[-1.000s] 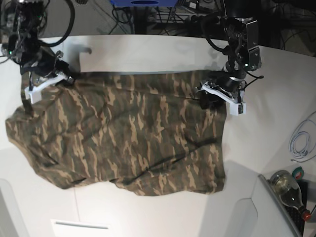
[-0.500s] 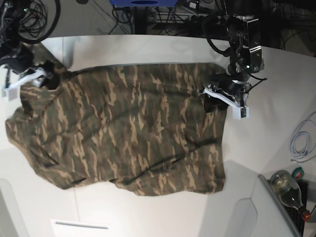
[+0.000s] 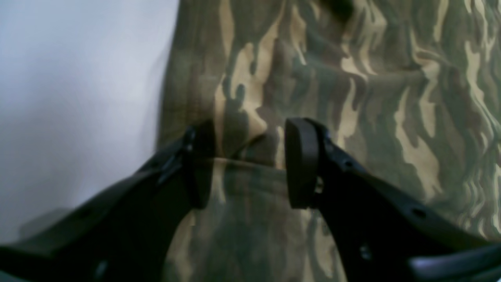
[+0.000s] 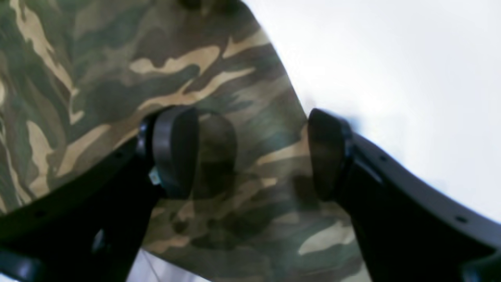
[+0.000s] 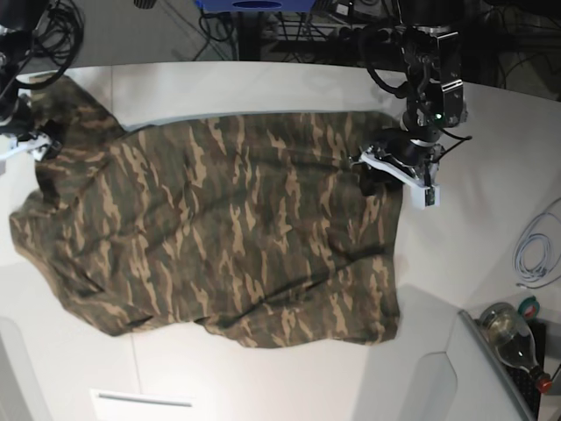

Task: Layout the t-shirt on the table in an organized manner, then fold the t-shirt properly
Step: 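Pull both grippers apart to straighten the shirt edge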

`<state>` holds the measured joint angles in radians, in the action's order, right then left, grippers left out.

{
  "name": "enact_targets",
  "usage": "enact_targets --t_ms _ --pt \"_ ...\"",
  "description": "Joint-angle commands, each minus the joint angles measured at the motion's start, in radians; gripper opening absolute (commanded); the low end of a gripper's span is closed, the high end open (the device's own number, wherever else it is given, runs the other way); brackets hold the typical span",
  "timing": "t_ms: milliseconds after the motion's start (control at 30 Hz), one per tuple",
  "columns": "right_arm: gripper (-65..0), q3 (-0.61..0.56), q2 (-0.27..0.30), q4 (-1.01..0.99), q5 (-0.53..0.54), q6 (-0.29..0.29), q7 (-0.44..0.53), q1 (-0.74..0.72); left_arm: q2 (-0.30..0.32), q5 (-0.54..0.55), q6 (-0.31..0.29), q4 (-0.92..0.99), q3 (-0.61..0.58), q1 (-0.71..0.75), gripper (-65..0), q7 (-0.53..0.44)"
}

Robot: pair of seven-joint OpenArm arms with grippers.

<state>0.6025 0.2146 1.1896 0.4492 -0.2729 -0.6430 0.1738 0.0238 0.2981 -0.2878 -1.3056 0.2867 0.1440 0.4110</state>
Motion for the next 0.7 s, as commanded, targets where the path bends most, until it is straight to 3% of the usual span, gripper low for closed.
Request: enact_targets --t_ms 0,67,167,200,500,667 --pt "-27.3 0.003 0.003 -0.017 -0.019 0.011 -0.044 0.014 0.006 0.006 -0.006 -0.006 0.003 -0.008 -36.9 -0.019" --pt "-37.4 0.003 0.003 -0.03 -0.019 0.01 -0.044 0.017 0.006 0.01 -0.006 0.001 0.003 -0.01 -36.9 -0.021" --pt "-61.2 0.003 0.007 -0.029 -0.019 0.01 -0.044 0.037 0.005 0.011 -0.006 0.001 0.003 -0.007 -36.9 -0.021" --pt "-65.0 0.003 0.009 -0.029 -0.019 0.01 -0.044 0.045 0.005 0.011 -0.006 0.001 0.003 -0.007 -36.9 -0.021" --pt "-65.0 0.078 -0.011 0.217 -0.017 0.011 -0.082 0.175 0.005 0.013 -0.006 -0.002 0.001 -0.005 -36.9 -0.021" --pt "-64.8 0.142 -0.033 0.25 -0.02 0.013 -0.09 0.181 0.005 0.013 -0.006 -0.006 0.001 -0.005 -36.9 -0.021"
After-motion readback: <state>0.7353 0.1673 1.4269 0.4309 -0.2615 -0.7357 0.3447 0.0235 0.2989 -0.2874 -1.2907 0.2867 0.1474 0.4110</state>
